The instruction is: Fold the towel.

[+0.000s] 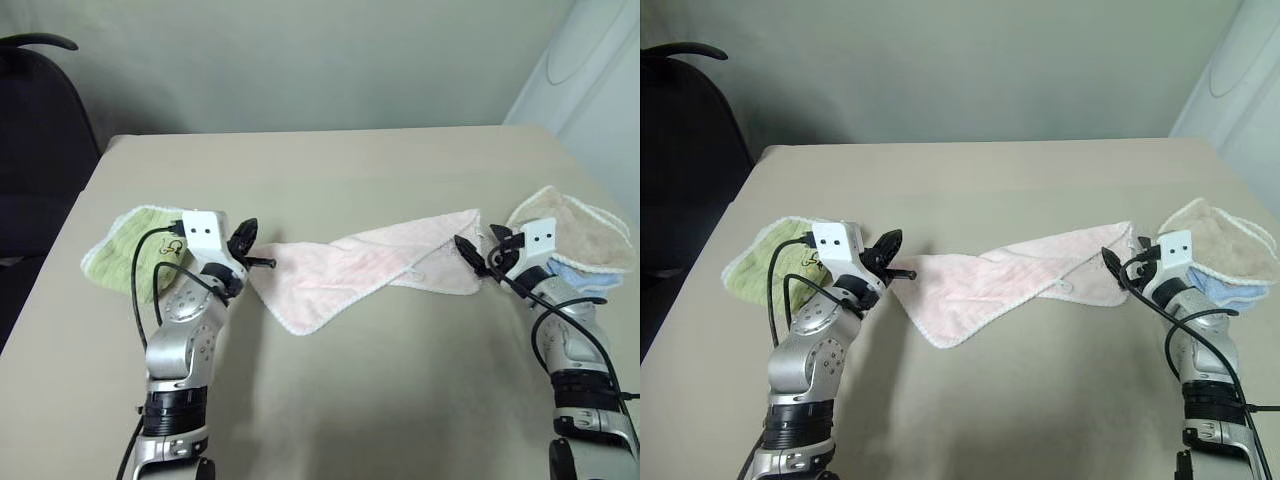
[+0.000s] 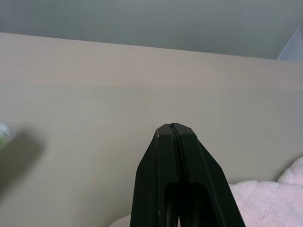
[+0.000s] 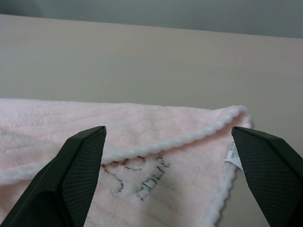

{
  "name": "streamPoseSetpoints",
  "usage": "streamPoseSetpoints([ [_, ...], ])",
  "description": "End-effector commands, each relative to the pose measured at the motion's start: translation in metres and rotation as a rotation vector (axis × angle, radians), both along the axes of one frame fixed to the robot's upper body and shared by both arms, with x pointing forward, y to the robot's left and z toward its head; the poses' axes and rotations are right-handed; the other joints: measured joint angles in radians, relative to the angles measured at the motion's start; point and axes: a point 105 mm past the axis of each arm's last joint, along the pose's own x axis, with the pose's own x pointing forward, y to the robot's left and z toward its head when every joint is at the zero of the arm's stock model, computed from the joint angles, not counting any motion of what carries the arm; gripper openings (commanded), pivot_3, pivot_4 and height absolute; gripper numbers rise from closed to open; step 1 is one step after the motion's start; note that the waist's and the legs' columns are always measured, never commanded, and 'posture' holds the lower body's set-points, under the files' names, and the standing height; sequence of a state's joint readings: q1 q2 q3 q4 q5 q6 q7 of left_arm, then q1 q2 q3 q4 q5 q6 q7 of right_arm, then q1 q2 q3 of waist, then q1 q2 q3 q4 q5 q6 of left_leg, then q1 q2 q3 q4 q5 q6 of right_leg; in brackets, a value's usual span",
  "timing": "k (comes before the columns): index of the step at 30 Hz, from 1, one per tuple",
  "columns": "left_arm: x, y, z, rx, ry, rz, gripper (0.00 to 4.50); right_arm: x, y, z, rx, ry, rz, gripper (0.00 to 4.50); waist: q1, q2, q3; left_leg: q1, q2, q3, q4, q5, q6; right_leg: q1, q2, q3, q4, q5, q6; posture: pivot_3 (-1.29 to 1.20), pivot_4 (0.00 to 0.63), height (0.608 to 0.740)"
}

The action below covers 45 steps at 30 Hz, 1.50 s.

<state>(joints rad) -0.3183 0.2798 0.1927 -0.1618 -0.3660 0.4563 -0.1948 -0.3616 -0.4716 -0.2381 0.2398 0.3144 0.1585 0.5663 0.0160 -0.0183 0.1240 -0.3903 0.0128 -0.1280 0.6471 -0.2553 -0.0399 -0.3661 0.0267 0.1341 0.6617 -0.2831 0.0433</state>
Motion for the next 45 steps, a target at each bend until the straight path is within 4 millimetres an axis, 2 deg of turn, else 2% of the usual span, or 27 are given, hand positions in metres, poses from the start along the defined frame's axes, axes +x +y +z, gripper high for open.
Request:
streamPoseSetpoints([
  [1,0.003,-0.005,0.021,0.013,-0.071,-0.019,0.00,0.002,-0.006,0.015,0.021,-0.074,-0.031,4.48,0.000,0.000,0.000,0.000,0.000,0.000,0.000,0.000,0.000,0.000,0.000,0.000,0.000,0.000,0.000,0.00,0.150,0.740],
  [7,0.004,-0.010,0.024,0.020,-0.087,-0.036,0.00,0.002,0.001,0.019,0.021,-0.098,-0.009,4.48,0.000,0.000,0.000,0.000,0.000,0.000,0.000,0.000,0.000,0.000,0.000,0.000,0.000,0.000,0.000,0.00,0.150,0.740],
  [14,0.004,-0.014,0.021,0.014,-0.089,-0.038,0.00,-0.001,-0.014,0.023,-0.033,-0.100,-0.030,4.48,0.000,0.000,0.000,0.000,0.000,0.000,0.000,0.000,0.000,0.000,0.000,0.000,0.000,0.000,0.000,0.00,0.150,0.740],
  [18,0.005,-0.018,0.017,0.004,-0.088,-0.041,0.00,-0.001,-0.023,0.018,-0.071,-0.085,-0.050,4.48,0.000,0.000,0.000,0.000,0.000,0.000,0.000,0.000,0.000,0.000,0.000,0.000,0.000,0.000,0.000,0.00,0.150,0.740],
  [23,0.002,-0.014,0.021,-0.009,-0.102,-0.037,0.00,0.003,-0.021,0.023,-0.149,-0.095,-0.016,4.48,0.000,0.000,0.000,0.000,0.000,0.000,0.000,0.000,0.000,0.000,0.000,0.000,0.000,0.000,0.000,0.00,0.150,0.740],
  [25,0.002,-0.014,0.016,-0.011,-0.089,-0.035,0.00,0.005,-0.021,0.023,-0.199,-0.097,-0.008,4.48,-0.001,0.000,0.000,0.000,0.000,0.000,0.000,0.000,0.000,0.000,0.000,0.000,0.000,0.000,0.000,0.00,0.150,0.740],
  [30,0.001,-0.021,0.013,-0.012,-0.081,-0.052,0.00,0.009,-0.017,0.029,-0.288,-0.117,0.026,4.48,0.000,0.000,0.000,0.000,0.000,0.000,0.000,0.000,0.001,0.000,0.000,0.000,0.000,0.000,0.000,0.00,0.150,0.740],
  [33,-0.002,-0.021,0.012,-0.017,-0.081,-0.050,0.00,0.018,-0.018,0.030,-0.479,-0.125,0.030,4.48,-0.002,0.000,0.000,0.000,0.000,0.000,0.000,0.000,0.001,0.000,0.000,0.000,0.000,0.000,0.000,0.00,0.150,0.740],
  [37,-0.005,-0.019,0.010,-0.014,-0.077,-0.040,0.00,0.037,-0.026,0.029,-0.847,-0.132,0.058,4.48,-0.003,0.000,0.000,0.000,0.000,0.000,0.000,-0.002,0.003,0.000,-0.001,0.000,0.000,0.000,0.000,0.00,0.150,0.740],
  [42,-0.008,-0.017,0.014,-0.017,-0.092,-0.016,0.00,0.054,-0.034,0.035,-1.130,-0.126,0.076,4.48,-0.001,0.000,0.000,0.000,0.000,0.000,-0.001,-0.002,0.004,-0.001,-0.002,0.000,0.001,0.001,0.000,0.00,0.150,0.740],
  [45,-0.012,-0.013,0.013,-0.020,-0.093,0.008,0.00,0.060,-0.035,0.038,-1.237,-0.117,0.084,4.48,0.000,0.001,0.000,0.000,0.001,0.000,-0.001,-0.002,0.004,-0.001,-0.003,-0.001,0.001,0.001,-0.001,0.00,0.150,0.740],
])
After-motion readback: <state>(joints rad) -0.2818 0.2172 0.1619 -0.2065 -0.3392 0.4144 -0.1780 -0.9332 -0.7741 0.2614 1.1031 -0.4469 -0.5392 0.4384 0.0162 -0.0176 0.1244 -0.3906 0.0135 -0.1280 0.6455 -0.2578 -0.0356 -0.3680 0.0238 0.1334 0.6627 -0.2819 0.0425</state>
